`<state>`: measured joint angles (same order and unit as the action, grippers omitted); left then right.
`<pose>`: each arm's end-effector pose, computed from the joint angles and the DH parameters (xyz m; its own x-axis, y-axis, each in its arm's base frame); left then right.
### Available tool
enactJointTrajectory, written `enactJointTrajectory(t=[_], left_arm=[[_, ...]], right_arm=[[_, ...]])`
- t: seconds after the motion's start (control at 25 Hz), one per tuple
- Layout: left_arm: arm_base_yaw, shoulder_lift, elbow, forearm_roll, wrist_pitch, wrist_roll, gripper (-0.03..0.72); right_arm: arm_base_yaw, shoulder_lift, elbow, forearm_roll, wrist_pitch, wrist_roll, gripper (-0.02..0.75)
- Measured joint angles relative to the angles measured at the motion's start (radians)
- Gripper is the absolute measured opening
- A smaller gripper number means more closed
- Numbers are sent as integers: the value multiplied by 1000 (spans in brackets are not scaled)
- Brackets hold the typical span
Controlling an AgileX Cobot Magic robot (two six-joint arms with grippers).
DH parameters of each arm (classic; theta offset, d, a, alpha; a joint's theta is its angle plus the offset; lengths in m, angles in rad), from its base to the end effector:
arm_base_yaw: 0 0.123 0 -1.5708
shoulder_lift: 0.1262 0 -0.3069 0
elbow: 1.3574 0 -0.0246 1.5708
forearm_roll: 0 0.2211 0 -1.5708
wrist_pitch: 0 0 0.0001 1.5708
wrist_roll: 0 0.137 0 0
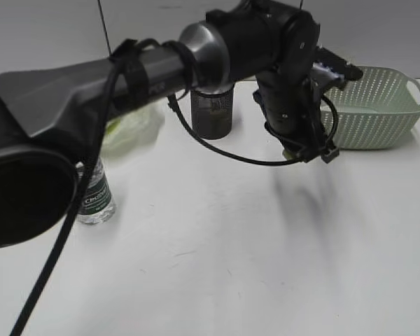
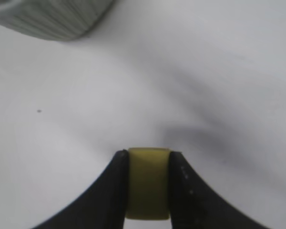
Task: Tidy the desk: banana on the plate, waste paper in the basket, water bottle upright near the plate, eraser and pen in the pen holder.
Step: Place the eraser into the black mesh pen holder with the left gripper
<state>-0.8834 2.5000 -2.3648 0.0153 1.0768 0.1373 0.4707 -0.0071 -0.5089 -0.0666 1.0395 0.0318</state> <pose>0.3492 -0.4224 0.1646 -0.4557 0.7821 -0.4251 0.8436 0.5319 0.0742 -0.0077 -0.0127 0.2474 -0.3750 -0.1931 -0.9067 -0.4071 0.9130 -0.0260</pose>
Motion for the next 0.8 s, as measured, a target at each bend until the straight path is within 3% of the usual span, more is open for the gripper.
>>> enactJointTrajectory(t=[0.24,0.4,0.6,0.8], left_arm=[[23,-111,-5,150,33,-51,186],[86,-154,-7,246,13,-121,186],[186,-137,-7,269,-96,-143,186],[238,-83,-7,271,-189,-143,186]], right_arm=[[0,0,0,0,0,0,456],[0,0,0,0,0,0,456],[0,0,0,0,0,0,456],[0,0,0,0,0,0,456]])
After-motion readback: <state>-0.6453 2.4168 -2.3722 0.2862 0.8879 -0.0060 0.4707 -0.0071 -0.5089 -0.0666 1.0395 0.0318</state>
